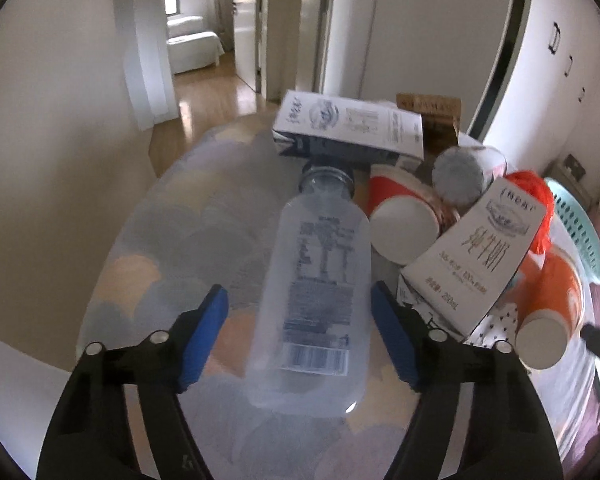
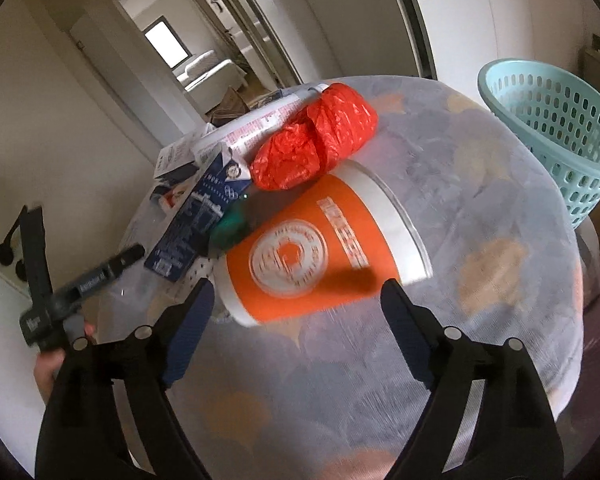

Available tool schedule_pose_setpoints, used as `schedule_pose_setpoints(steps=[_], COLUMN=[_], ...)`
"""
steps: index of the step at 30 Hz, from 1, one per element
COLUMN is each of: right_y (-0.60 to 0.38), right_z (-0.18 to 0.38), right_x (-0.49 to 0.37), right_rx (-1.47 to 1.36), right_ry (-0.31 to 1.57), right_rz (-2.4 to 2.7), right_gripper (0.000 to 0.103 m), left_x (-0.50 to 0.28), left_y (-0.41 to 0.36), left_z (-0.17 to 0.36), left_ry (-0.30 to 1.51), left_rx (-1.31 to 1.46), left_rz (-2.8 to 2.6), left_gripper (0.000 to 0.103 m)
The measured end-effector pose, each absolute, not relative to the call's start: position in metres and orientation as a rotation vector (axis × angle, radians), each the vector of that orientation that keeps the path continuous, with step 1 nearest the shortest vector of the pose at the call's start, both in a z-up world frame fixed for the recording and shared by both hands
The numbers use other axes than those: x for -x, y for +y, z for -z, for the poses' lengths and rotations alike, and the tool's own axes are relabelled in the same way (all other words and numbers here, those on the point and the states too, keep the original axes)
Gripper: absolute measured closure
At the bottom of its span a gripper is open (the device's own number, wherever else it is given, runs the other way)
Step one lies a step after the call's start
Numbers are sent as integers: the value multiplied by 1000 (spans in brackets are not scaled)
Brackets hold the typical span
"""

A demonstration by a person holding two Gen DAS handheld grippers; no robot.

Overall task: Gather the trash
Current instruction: 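Grasp the clear plastic bottle with the left tool while the right tool approaches the orange cup, then grasp the orange paper cup with the right tool while the left tool holds the bottle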

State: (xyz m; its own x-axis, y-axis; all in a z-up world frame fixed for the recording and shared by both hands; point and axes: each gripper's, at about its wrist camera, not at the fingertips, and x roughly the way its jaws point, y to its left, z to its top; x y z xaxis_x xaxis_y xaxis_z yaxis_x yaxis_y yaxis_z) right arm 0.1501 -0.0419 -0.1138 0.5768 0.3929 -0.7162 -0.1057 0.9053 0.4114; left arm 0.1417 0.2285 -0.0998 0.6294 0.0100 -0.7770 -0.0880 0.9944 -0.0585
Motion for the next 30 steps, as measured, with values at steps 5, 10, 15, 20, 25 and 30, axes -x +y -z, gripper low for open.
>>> schedule_pose_setpoints(steps=[5,10,15,20,25,30], right_y=[-39,-32,-16,-8,-18,-22], right_z=[113,107,108,110,120,121], right_x=[-171,-195,-206,-198,-193,-190], right_rx=[-369,-343,-263,-197,-250,-241], right_ry=[929,932,951,945,980,997], right_rz=[-251,-200,-135,-91,-74,-120], right_gripper=[11,10,10,10,8,8], left_x=[-141,-133,-129,-136,-140,-140], left_y=[219,212,213,216,211,206], left_z=[110,110,107,108,109,110], left_ry=[918,930,931,927,923,923], left_rx=[58,50,70,57,38,9], left_rz=[-42,-14,-2,-32,-57,-73], left_gripper=[49,50,50,49,49,50])
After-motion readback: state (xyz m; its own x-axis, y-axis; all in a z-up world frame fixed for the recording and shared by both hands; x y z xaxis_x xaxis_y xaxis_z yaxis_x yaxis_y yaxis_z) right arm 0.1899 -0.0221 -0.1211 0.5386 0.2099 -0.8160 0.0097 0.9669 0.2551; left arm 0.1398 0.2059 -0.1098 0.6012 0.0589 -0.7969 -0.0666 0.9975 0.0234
